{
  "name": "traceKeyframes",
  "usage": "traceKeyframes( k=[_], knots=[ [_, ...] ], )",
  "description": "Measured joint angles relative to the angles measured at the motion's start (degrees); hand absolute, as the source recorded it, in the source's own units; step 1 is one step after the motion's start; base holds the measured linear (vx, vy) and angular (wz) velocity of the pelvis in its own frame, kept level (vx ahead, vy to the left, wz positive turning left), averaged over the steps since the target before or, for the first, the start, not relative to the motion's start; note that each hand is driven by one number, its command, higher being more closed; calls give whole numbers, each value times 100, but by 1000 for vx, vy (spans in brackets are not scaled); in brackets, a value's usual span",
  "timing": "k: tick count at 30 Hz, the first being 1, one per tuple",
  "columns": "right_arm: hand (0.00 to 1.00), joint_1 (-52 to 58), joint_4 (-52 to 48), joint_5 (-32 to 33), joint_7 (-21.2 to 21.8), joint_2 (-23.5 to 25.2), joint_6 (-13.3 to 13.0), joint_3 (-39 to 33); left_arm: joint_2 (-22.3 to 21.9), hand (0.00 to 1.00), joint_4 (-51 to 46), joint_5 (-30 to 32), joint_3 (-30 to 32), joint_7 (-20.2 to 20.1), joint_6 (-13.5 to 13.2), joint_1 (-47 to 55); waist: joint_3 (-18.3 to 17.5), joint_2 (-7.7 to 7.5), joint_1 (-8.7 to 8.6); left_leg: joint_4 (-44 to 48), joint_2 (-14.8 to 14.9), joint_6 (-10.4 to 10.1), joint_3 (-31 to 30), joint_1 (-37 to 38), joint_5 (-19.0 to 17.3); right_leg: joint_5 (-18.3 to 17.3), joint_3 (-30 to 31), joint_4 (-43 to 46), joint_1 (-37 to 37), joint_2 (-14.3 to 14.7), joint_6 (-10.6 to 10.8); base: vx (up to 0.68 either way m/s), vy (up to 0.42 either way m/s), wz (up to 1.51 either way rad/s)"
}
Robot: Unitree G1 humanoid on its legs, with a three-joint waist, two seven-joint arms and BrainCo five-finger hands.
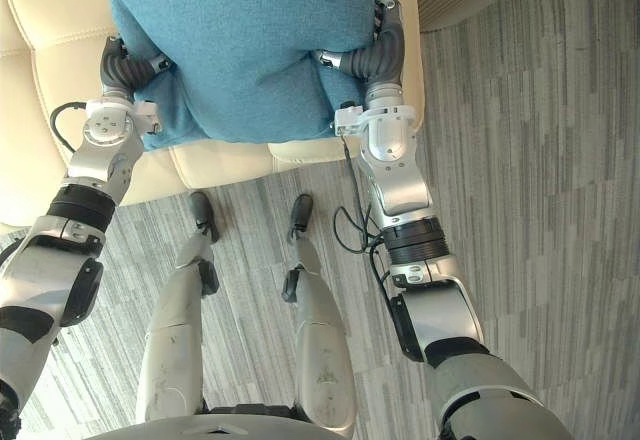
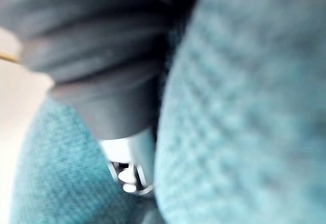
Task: Pick up cushions and gather them together orderly.
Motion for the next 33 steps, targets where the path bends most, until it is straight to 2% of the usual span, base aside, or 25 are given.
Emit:
traceKeyframes(
  k=[7,11,15,20,24,26,27,29,33],
  knots=[
    [100,199,2,85,-2,214,0,-54,-55,100,-576,-236,266,164,-3,142,0,0,0,-19,1,0,51,211,0,-17,70,43,149,5,-1,-11,-7,-3],
    [100,685,-3,122,0,402,0,-64,-141,100,-1347,-329,418,206,-21,759,-1,-1,-32,-117,-29,-8,63,618,-7,-87,102,42,487,-3,14,0,0,0],
    [100,1672,-470,124,4,709,2,-171,-612,100,-2554,-330,597,317,-60,1911,-4,1,-36,-267,-67,-58,53,1196,-52,-241,61,78,991,-8,25,31,-28,4],
    [100,2770,-1213,120,85,1054,-38,-249,-1410,100,-4000,-321,712,404,-186,3658,-40,18,-73,-520,-154,-169,2,2096,-120,-744,-71,547,1614,-102,34,65,-36,15],
    [100,3422,-1488,105,454,1173,-110,-220,-1635,100,-4641,-144,742,331,-222,4715,-533,101,-81,-901,-214,-231,-108,2475,-86,-907,-174,400,1939,-76,33,68,-31,14],
    [100,3875,-1569,47,760,1208,-137,-211,-1698,100,-4921,36,757,105,-230,5389,-883,233,-61,-1207,-259,-236,-135,2896,38,-878,-260,214,2336,-68,45,141,6,13],
    [100,3945,-1570,45,818,1228,-144,-211,-1702,100,-4973,57,765,62,-230,5510,-944,255,-57,-1246,-269,-240,-143,2974,42,-883,-268,185,2421,-68,53,154,18,9],
    [100,4295,-1574,8,978,1347,-192,-212,-1802,100,-5205,142,801,-111,-234,6010,-1259,404,-66,-1443,-323,-240,-227,3315,46,-904,-365,-21,2816,-66,84,165,24,16],
    [100,4522,-1610,15,1080,1480,-197,-201,-1948,100,-5572,253,904,-246,-260,6475,-1471,509,-53,-1611,-355,-249,-285,3675,41,-910,-445,-235,3243,-59,108,117,31,13]
  ],
)
